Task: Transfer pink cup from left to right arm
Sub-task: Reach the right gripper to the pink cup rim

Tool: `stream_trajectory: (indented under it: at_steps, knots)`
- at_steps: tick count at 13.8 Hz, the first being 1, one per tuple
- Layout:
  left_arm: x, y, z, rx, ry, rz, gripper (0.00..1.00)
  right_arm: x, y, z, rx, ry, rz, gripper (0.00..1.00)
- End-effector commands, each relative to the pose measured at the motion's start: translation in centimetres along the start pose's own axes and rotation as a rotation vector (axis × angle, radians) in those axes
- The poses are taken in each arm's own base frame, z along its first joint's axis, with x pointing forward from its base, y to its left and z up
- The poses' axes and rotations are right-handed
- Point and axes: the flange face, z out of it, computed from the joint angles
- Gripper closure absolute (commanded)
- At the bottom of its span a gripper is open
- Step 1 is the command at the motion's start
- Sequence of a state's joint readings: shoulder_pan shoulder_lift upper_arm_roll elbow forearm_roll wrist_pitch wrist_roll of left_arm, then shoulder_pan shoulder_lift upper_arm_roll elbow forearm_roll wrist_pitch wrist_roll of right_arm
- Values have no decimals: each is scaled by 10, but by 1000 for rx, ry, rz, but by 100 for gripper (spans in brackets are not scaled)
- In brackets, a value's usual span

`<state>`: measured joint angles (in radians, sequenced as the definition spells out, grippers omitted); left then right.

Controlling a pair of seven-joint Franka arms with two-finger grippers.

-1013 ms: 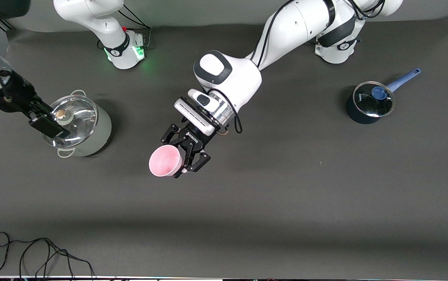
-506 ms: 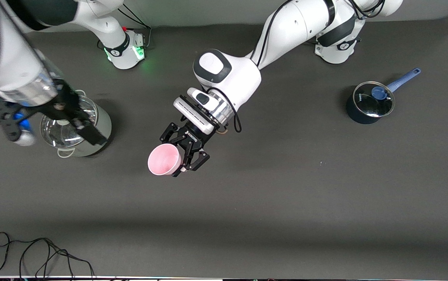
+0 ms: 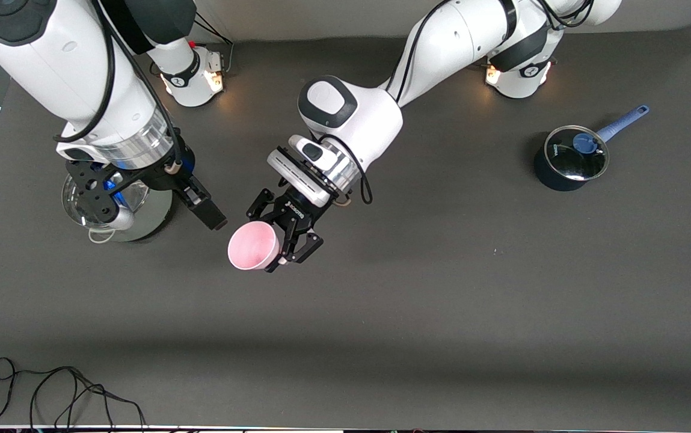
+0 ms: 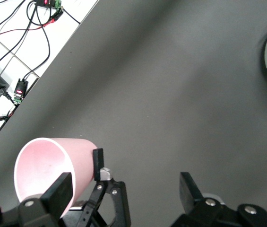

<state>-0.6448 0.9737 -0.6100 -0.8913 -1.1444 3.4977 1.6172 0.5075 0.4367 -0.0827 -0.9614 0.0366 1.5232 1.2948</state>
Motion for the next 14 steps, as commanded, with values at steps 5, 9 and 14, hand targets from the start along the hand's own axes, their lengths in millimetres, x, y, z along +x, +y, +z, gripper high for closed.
stream_trajectory:
  at_steps: [5,9,14]
  knots:
    - [8,3,-3,10,13,-9,100,-8,-25,10,67,6,36,0]
    - [8,4,-3,9,13,-10,100,-7,-31,20,79,9,33,0]
    - [8,4,-3,6,13,-11,100,-12,-37,41,50,-5,24,1]
